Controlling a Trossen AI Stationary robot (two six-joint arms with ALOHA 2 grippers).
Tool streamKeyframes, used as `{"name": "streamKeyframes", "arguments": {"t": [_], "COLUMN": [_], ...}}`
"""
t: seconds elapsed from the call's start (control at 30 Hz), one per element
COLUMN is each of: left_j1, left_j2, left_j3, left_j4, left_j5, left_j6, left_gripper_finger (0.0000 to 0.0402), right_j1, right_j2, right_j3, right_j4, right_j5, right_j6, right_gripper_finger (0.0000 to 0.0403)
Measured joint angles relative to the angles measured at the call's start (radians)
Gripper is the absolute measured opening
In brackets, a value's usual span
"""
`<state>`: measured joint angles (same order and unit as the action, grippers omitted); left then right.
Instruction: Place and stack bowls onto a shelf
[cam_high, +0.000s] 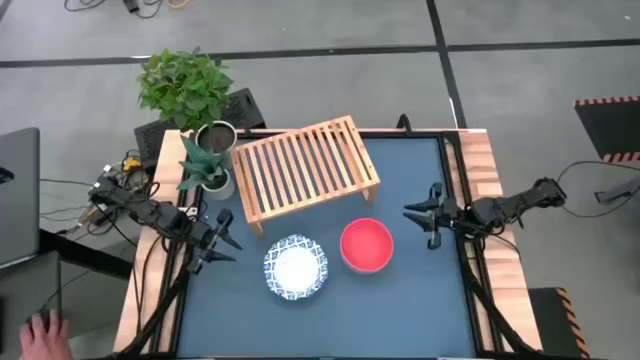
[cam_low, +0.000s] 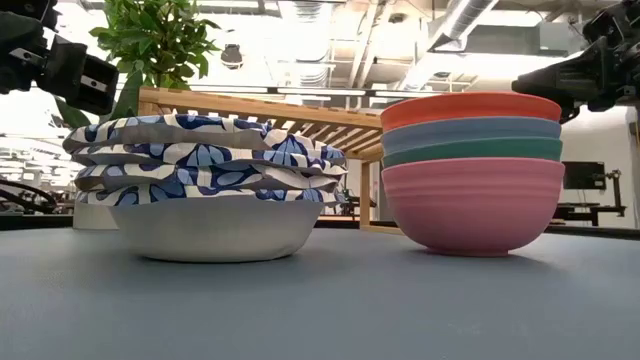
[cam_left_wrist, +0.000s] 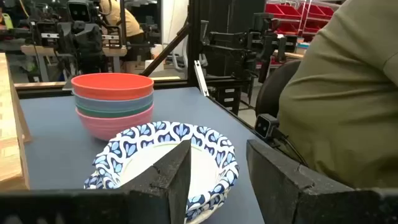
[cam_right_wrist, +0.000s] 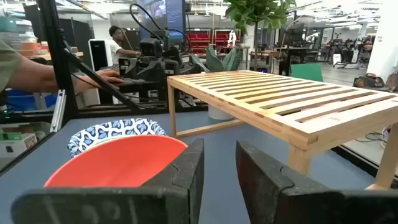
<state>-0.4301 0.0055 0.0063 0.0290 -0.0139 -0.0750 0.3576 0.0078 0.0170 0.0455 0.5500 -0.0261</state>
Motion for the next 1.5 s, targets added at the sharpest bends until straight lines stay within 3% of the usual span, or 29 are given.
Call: {"name": "streamKeyframes", "arguments": {"t": [0.77, 1.07, 1.23, 1.37, 1.5], "left_j1": [0.0, 0.0, 0.0, -0.001, 0.0], "left_j2": [0.0, 0.0, 0.0, 0.0, 0.001], "left_j3": [0.0, 0.0, 0.0, 0.004, 0.006], "left_j4": [0.008, 0.23, 0.217, 0.236, 0.226], "left_j5": [-0.01, -0.169, -0.211, -0.326, -0.332], "left_j6": [0.043, 0.097, 0.051, 0.007, -0.014], "left_gripper_finger": [0.0139, 0.0139, 0.0139, 0.0139, 0.0139], "right_j1": [0.0, 0.0, 0.0, 0.0, 0.0], "right_j2": [0.0, 0.0, 0.0, 0.0, 0.0], "right_j3": [0.0, 0.0, 0.0, 0.0, 0.0], "right_j4": [0.0, 0.0, 0.0, 0.0, 0.0], "right_j5": [0.0, 0.0, 0.0, 0.0, 0.0], "right_j6": [0.0, 0.0, 0.0, 0.0, 0.0], "right_gripper_finger": [0.0118, 0.0118, 0.0118, 0.0118, 0.0118]}}
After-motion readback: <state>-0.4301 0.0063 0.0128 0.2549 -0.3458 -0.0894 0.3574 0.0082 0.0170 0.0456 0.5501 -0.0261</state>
